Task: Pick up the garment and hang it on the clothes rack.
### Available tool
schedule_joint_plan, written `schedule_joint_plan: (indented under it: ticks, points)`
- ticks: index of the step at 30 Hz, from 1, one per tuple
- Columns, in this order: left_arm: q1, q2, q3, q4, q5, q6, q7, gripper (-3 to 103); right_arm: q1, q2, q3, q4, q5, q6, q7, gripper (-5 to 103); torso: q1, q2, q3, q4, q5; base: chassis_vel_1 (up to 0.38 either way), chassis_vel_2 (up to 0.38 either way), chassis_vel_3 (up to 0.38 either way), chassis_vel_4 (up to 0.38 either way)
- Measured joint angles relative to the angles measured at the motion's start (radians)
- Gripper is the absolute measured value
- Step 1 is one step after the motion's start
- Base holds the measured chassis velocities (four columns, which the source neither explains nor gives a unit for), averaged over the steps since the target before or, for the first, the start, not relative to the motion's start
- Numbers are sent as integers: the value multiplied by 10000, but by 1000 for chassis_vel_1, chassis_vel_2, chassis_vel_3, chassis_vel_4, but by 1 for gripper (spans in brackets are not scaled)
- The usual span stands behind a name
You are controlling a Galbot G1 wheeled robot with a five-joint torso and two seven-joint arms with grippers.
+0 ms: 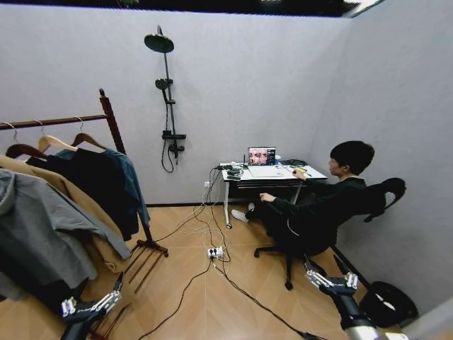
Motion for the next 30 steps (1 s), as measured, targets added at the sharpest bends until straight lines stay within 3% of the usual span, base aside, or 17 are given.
schedule_joint_plan:
  ticks: [13, 30]
  points:
    - [-1, 0, 0, 0, 0, 0, 2, 100, -1, 0, 0, 0, 0, 1, 0, 100, -4, 1, -1, 0, 3, 191, -183, -202, 183]
    - [0, 0, 0, 0, 0, 0, 0, 100, -1, 0, -1, -1, 0, 0, 0, 100, -5, 3, -2, 2, 3, 341, -342, -354, 354]
